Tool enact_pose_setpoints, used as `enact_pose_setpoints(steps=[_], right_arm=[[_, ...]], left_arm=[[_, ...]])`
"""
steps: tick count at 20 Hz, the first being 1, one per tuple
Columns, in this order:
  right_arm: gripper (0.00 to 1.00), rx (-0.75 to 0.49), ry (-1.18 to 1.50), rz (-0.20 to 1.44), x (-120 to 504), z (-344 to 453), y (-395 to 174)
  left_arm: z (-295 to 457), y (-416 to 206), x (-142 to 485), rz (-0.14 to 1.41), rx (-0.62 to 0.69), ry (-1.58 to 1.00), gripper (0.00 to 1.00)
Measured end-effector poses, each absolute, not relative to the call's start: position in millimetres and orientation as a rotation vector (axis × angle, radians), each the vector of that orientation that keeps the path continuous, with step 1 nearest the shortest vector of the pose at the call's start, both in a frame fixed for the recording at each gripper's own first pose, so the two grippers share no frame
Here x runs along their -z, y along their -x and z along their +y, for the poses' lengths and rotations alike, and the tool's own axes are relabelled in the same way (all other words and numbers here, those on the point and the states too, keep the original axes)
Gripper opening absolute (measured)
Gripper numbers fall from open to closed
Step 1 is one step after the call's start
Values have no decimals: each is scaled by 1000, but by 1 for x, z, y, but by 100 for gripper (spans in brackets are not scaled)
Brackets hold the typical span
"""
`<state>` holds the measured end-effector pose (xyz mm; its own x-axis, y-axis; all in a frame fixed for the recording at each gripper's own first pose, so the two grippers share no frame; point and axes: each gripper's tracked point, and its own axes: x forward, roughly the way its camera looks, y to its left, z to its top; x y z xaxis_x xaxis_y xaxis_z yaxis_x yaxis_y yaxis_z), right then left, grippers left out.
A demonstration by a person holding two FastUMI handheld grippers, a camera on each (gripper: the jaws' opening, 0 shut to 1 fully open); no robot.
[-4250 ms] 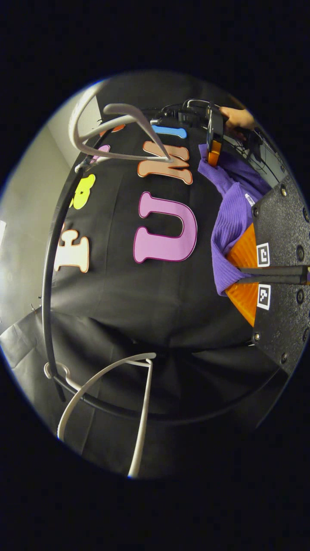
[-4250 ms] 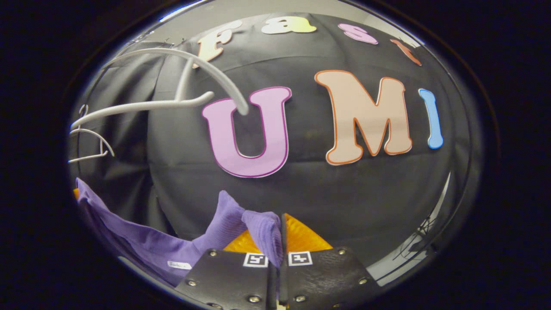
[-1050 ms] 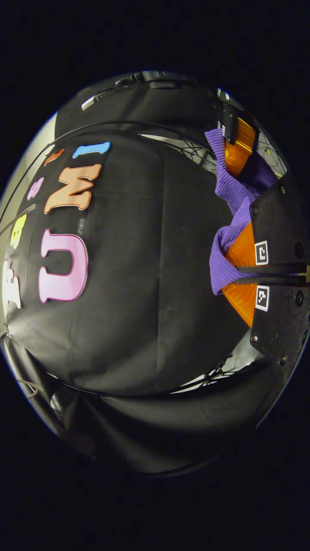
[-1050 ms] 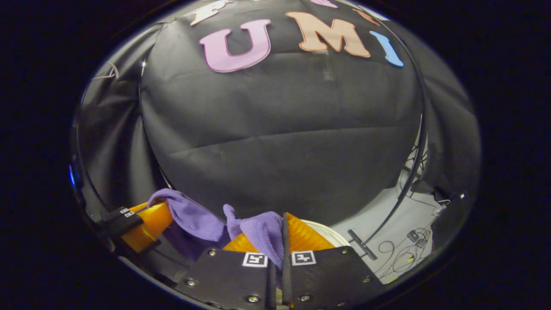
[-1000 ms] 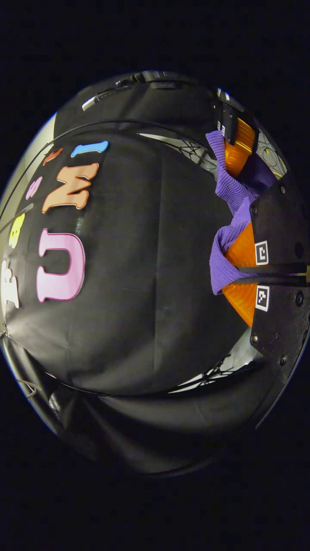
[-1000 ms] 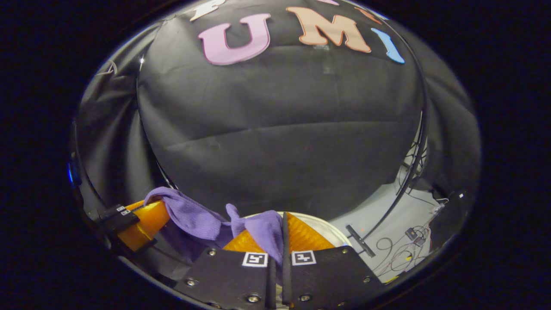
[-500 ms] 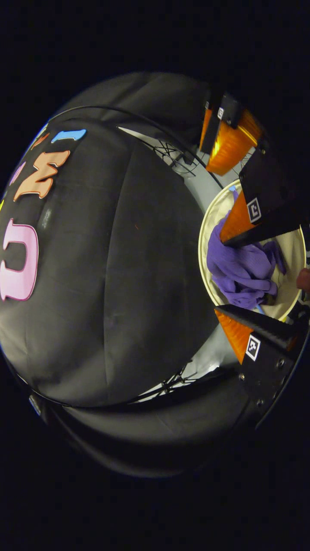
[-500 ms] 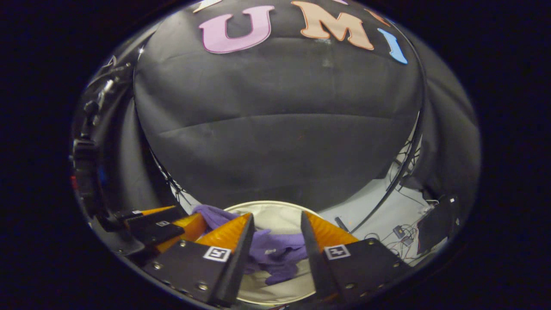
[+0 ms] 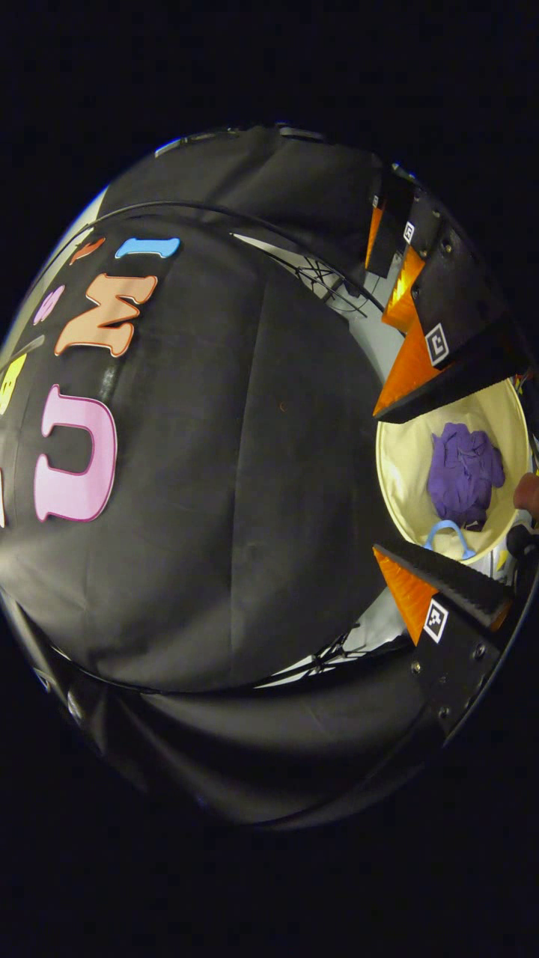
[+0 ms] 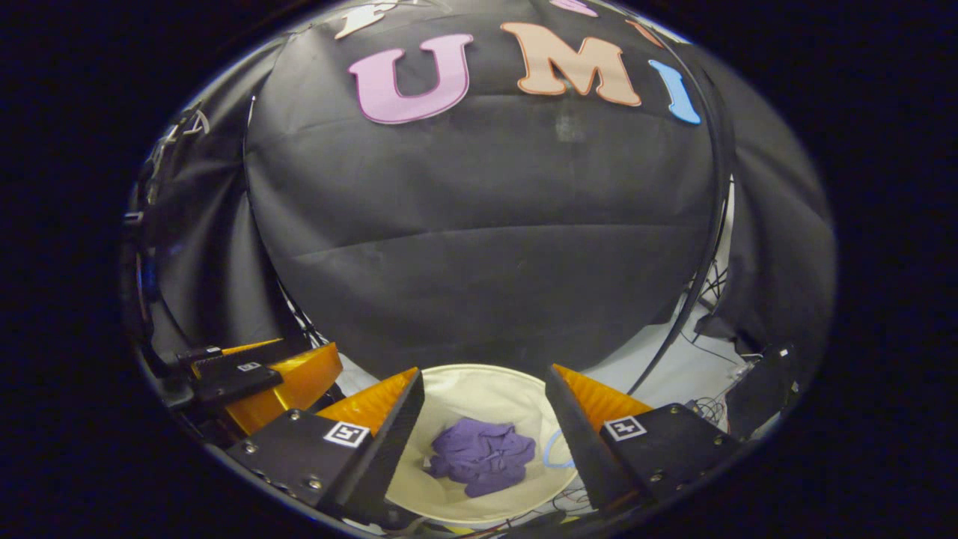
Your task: Grasp the clothes on the hanger with both hands and then place them into the laundry hamper below.
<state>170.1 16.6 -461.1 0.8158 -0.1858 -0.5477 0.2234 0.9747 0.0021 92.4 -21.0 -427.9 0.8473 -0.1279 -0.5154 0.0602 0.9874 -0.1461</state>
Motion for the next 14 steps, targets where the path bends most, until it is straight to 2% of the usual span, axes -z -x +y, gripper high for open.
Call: enact_pose_setpoints(steps=[7,14], right_arm=[[98,224,-70,489,404,13,-154],[98,238,-102,377,330,17,-141]], left_arm=[[-29,-75,390,508,132,96,96],[-18,-69,309,364,108,87,96]])
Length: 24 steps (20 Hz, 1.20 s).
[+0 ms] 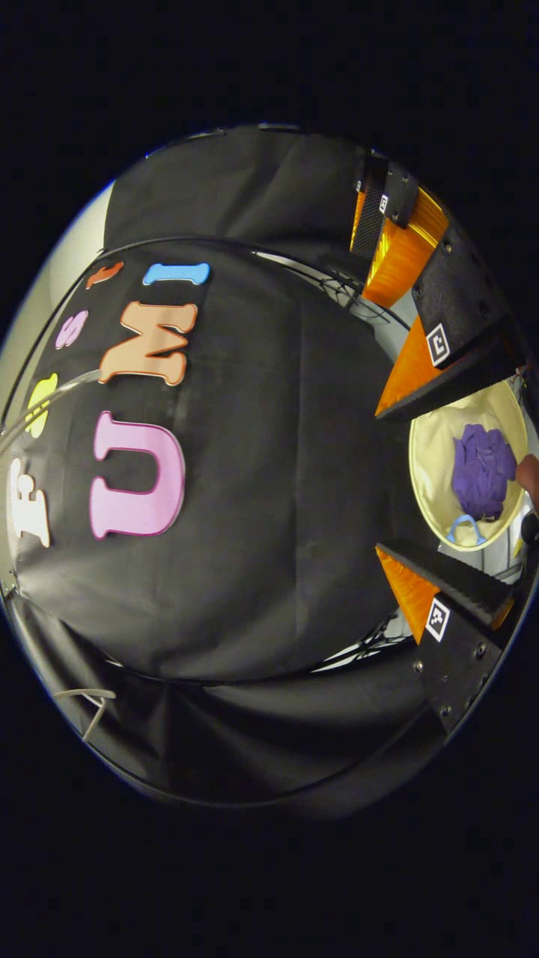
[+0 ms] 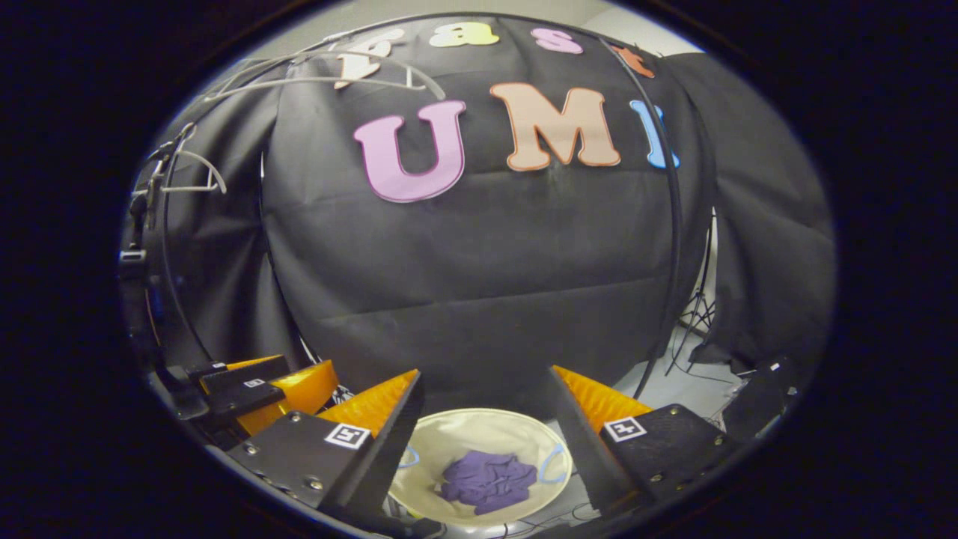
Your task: Grasp the clothes on the hanger with both hands and then place them into the laundry hamper below.
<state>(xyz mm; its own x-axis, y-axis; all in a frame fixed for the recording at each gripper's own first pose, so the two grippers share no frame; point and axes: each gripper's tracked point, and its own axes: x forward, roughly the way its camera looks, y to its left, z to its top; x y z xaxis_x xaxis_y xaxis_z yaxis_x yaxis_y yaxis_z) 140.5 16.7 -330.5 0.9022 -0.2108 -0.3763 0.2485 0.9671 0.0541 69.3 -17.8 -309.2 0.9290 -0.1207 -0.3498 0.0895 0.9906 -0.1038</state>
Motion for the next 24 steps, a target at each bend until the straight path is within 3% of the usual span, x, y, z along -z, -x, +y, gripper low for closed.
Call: enact_pose_setpoints(steps=[12,24], right_arm=[[98,179,-68,222,207,58,-101],[100,136,-59,119,150,67,-57]], left_arm=[[4,-33,178,174,53,36,92],[3,0,118,60,18,41,93]])
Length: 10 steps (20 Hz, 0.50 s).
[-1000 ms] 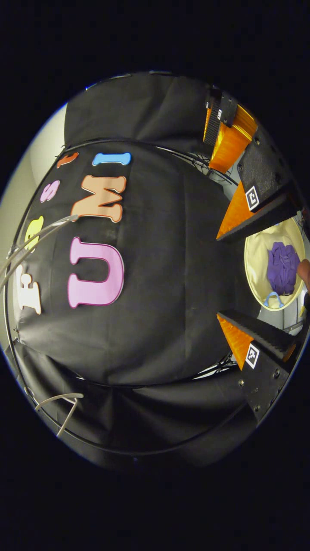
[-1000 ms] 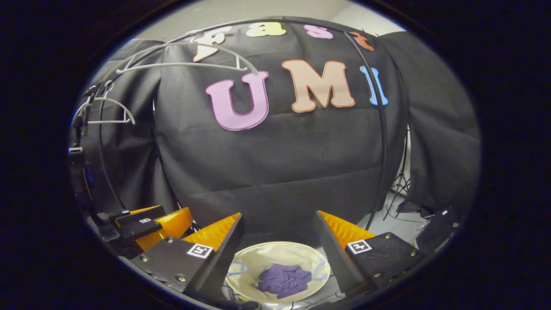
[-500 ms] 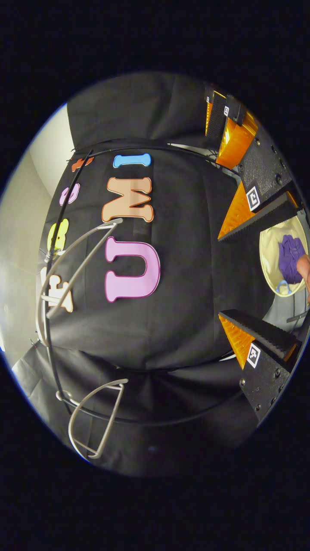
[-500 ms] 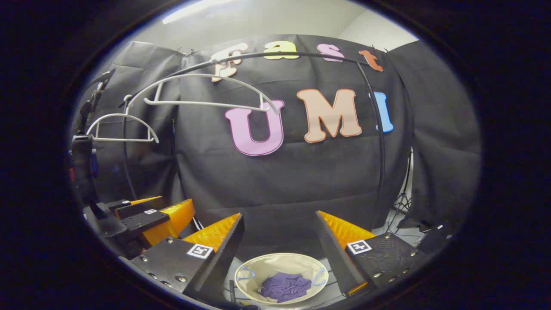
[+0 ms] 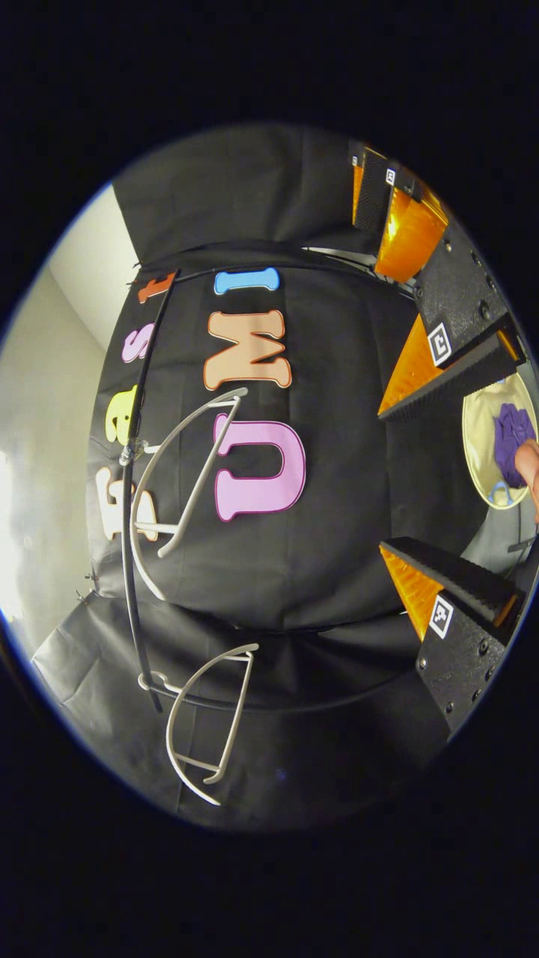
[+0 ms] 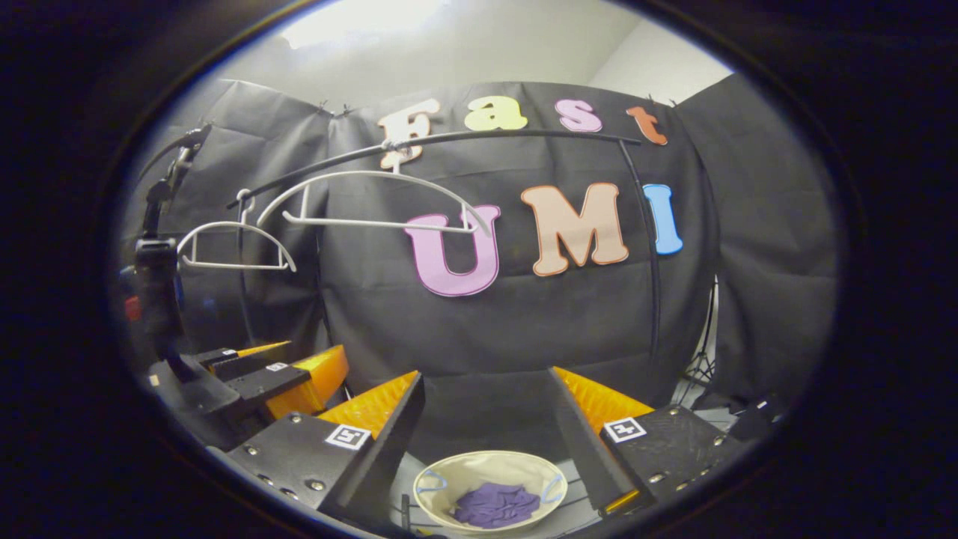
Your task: Grasp the clothes on the hanger with both hands and then place them into the laundry hamper below.
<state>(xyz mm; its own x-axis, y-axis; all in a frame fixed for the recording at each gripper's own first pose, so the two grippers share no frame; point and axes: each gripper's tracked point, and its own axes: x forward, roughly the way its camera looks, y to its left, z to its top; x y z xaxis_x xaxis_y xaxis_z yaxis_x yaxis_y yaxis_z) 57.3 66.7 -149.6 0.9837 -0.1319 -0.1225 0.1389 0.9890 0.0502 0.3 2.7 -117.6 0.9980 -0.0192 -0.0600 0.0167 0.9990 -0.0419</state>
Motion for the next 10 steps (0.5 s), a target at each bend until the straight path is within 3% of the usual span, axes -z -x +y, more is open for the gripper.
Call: enact_pose_setpoints(steps=[7,9,10], right_arm=[[97,145,-68,52,124,56,-30],[97,145,-68,36,118,54,-22],[90,139,-69,26,115,54,-19]], left_arm=[[9,28,78,-7,23,56,96],[10,38,71,-27,27,71,92],[8,43,67,-37,33,81,92]])
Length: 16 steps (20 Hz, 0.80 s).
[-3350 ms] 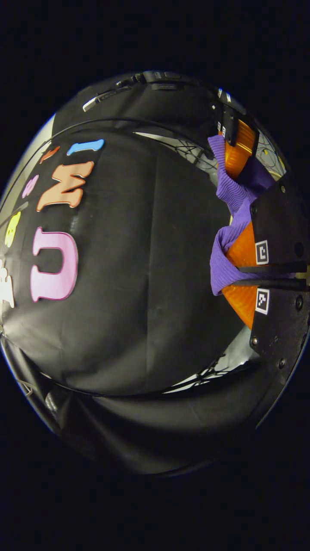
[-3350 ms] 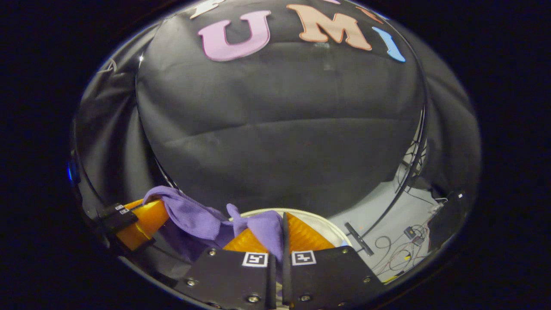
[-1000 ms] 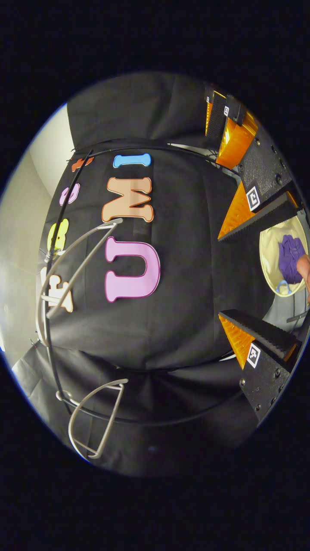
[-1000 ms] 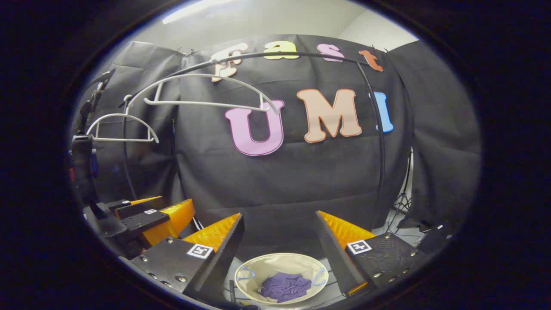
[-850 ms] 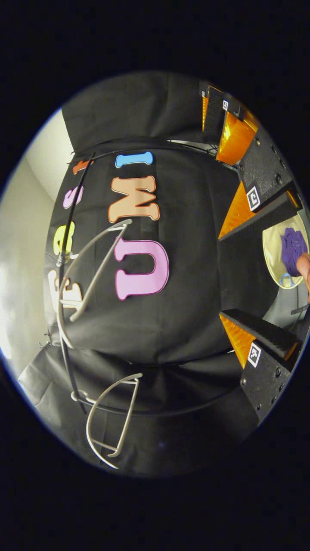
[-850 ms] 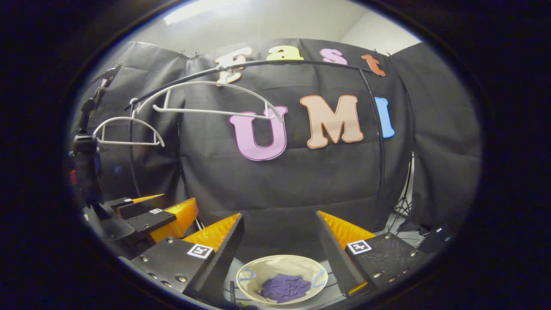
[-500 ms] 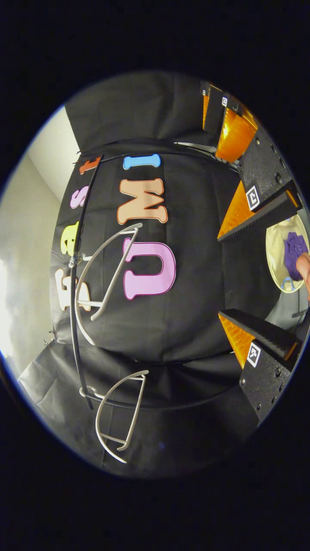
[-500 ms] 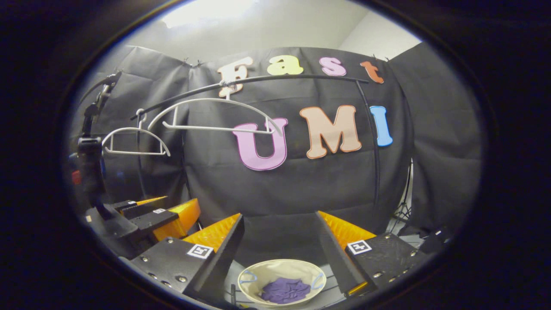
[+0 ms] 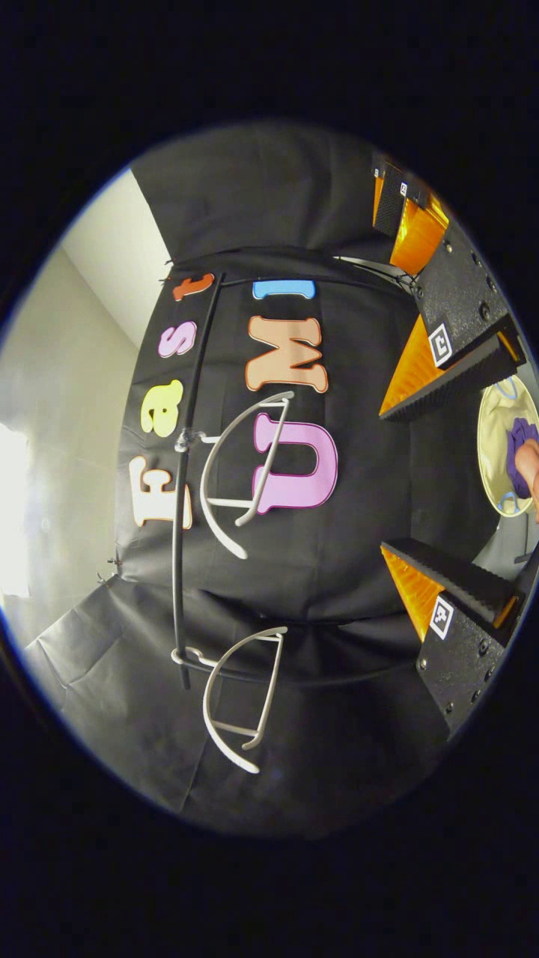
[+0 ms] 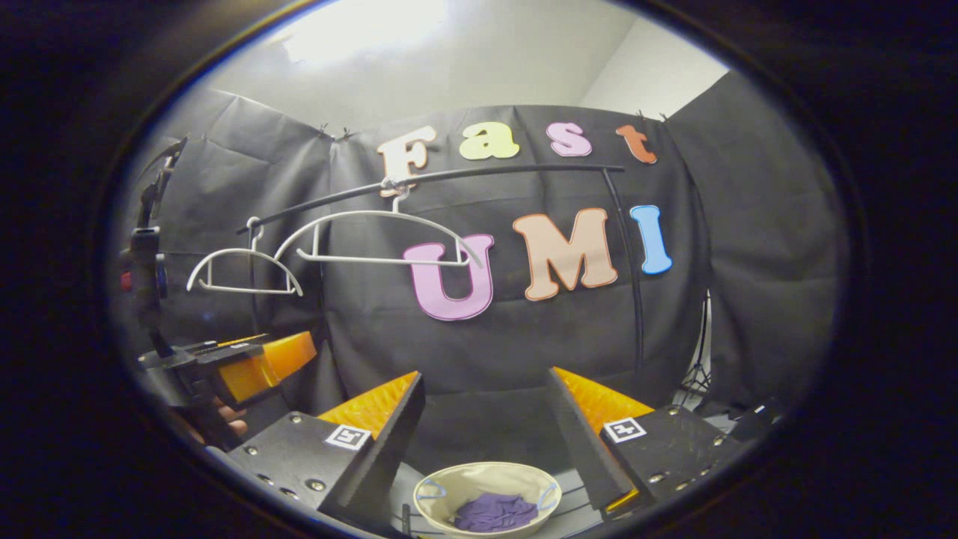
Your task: Grasp the clothes on the hanger with both hands and then place them into the laundry hamper below.
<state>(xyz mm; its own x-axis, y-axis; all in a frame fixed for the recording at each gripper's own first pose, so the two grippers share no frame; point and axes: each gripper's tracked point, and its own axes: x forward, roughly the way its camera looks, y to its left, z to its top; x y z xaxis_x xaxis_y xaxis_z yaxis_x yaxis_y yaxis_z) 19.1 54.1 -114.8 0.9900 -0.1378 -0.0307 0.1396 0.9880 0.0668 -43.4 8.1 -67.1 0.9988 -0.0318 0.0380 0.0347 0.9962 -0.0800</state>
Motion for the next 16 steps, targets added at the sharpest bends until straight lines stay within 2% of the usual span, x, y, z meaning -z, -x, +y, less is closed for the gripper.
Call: enact_pose_setpoints(steps=[2,5,6,7,8,16], right_arm=[[90,123,-66,-3,106,56,-12],[100,108,-43,-41,98,58,-1],[90,104,-32,-45,97,59,2],[90,96,-22,-51,96,61,5],[100,92,-11,-60,94,61,7],[97,93,33,-73,101,42,5]], left_arm=[[7,52,61,-59,31,86,95],[2,57,63,-59,29,85,92],[0,58,63,-59,28,88,92],[-4,57,61,-63,30,92,92],[-8,56,58,-70,32,89,92],[-58,39,60,-72,98,146,92]])
